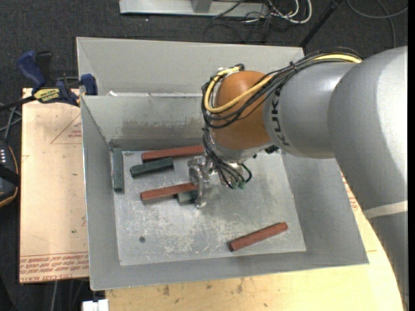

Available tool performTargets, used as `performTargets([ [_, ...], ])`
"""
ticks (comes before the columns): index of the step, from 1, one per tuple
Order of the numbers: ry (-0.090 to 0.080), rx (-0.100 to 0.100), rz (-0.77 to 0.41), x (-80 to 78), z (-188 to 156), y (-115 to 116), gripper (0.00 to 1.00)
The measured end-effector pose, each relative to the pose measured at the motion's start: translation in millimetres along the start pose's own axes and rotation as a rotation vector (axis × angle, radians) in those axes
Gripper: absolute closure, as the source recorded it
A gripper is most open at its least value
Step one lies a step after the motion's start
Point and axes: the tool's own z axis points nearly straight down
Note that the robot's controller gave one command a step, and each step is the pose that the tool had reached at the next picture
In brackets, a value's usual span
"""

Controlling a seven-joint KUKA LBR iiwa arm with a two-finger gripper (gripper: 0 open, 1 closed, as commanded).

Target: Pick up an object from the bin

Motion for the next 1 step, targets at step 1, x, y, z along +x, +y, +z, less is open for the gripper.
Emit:
performTargets([
  [1, -0.006, 0.001, -0.012, -8.2, -168.2, 8.9, 1.0],
])
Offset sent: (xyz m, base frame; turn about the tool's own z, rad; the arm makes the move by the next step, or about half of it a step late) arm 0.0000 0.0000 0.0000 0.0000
